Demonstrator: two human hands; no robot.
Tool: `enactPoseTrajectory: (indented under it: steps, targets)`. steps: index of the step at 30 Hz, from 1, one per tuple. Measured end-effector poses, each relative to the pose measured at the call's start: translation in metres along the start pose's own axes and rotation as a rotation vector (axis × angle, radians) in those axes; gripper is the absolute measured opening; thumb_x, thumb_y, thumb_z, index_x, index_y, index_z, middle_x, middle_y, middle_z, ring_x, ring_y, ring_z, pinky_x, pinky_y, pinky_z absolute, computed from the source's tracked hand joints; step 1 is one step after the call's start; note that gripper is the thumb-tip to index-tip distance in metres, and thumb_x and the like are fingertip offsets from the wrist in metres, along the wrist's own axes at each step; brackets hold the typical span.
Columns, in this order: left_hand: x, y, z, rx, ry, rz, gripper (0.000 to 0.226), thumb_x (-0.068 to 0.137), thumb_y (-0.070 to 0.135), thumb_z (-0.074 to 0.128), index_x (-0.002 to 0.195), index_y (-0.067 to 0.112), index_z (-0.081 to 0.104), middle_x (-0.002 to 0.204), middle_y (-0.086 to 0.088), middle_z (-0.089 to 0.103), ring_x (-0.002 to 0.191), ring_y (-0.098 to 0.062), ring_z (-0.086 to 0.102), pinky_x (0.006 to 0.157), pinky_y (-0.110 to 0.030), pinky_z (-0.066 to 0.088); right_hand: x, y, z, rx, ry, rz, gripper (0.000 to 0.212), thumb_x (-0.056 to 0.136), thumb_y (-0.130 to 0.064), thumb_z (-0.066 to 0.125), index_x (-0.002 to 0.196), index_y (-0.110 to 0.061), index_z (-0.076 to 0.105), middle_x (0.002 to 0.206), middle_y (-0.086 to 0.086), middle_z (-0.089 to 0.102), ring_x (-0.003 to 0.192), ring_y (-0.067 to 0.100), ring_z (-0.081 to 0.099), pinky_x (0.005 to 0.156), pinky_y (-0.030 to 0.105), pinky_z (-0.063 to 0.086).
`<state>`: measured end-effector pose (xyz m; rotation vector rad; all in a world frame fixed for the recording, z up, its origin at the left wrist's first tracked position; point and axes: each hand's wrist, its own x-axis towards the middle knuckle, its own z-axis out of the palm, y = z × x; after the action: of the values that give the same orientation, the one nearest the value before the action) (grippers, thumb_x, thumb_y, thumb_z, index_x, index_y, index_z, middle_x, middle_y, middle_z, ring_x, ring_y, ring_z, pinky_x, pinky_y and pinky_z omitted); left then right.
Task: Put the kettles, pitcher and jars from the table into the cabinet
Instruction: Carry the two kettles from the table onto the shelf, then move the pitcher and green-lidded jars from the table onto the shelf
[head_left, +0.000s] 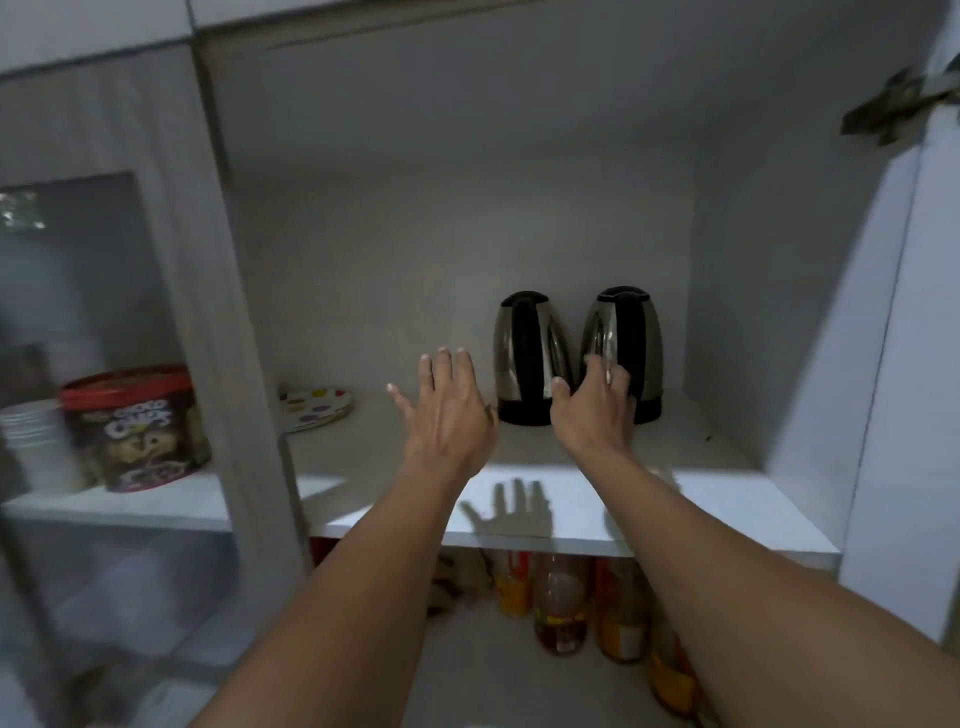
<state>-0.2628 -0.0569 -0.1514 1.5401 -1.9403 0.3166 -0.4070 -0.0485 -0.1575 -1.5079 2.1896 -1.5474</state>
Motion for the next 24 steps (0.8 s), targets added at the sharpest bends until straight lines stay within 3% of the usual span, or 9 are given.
enactPoseTrajectory:
  steps: [5,11,24]
  targets:
    - [-0.07,-0.062,-0.091,0.142,0.056,-0.026,0.077,0.098,0.043,0.042,0.158,0.016,0.003,0.167,-0.011,-0.004,0.154,-0.033,-0.003,0.115,-0.07,0.002,-0.094,-0.08,0.009,-0.023,-0.047,-0.237,0.065,0.097,-0.044,0.047,0.154,-0.024,0.022,0.164,0.011,0.004,0.141,0.042,0.028,0.108,0.052,0.037]
    - [-0.14,-0.163,-0.201,0.392,0.197,-0.181,0.082,0.097,0.05,0.038,0.158,0.015,-0.005,0.166,-0.008,-0.014,0.153,-0.032,-0.011,0.112,-0.072,-0.003,-0.199,-0.189,0.043,0.068,-0.187,-0.48,0.069,0.096,-0.05,0.044,0.156,-0.032,0.014,0.166,0.009,0.0,0.142,0.041,0.025,0.111,0.053,0.031]
    - [-0.317,-0.32,-0.377,0.839,0.249,-0.801,0.081,0.098,0.052,0.034,0.158,0.015,-0.007,0.167,-0.004,-0.015,0.153,-0.032,-0.013,0.111,-0.072,-0.007,-0.428,-0.375,0.117,0.418,-0.701,-0.937,0.065,0.098,-0.05,0.04,0.155,-0.037,0.011,0.166,0.003,-0.009,0.15,0.039,0.011,0.116,0.061,0.017]
